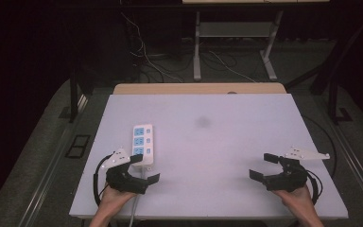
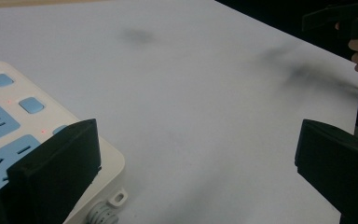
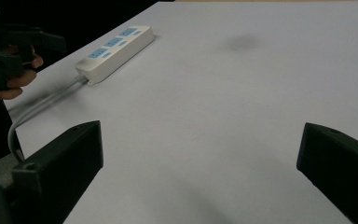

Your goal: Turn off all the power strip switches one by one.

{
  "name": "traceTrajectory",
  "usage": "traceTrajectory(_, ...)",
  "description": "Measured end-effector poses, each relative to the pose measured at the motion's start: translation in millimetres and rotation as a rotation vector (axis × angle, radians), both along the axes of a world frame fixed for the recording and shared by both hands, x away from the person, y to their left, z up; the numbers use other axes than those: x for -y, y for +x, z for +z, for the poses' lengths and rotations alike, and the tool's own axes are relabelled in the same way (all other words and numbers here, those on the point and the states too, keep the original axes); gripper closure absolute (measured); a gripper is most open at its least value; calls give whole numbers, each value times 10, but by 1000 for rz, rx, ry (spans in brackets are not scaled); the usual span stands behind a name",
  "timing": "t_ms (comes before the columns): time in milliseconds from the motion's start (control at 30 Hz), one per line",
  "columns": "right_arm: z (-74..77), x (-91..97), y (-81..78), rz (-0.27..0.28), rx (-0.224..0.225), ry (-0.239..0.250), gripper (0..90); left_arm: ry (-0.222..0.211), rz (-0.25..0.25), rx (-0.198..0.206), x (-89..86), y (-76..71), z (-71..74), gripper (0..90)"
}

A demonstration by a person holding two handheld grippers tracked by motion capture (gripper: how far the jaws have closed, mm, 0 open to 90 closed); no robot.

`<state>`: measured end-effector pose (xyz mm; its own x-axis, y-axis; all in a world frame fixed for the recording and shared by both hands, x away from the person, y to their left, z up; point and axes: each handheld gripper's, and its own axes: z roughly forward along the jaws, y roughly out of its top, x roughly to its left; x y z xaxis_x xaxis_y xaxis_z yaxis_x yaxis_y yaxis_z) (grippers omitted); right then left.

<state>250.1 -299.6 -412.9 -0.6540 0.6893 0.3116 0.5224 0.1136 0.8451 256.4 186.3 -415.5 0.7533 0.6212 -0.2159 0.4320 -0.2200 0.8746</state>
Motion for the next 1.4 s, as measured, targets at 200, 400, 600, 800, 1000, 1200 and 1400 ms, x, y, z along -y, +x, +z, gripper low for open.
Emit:
traceTrajectory(200,-12,-21,1,4,-10,-6,0,-3,3,1,-10,1,7,0)
traceTrajectory(400,-5,-15,-17,6,-8,-6,0,0,2,-3,-7,-11,16,0)
traceTrajectory(600,-6,-14,-16,4,-9,-5,0,-4,-6,-16,-7,-12,18,0)
traceTrajectory(800,-7,-14,-17,13,-17,-9,0,11,-19,-23,7,-31,33,0)
traceTrajectory(1000,-7,-18,-23,15,-19,-16,0,38,-34,-37,30,-44,61,0)
traceTrajectory(1200,-11,-17,-23,13,-20,-22,0,58,-40,-45,30,-32,87,0)
traceTrajectory(1400,-15,-26,-27,16,-23,-39,0,87,-47,-55,25,-17,133,0)
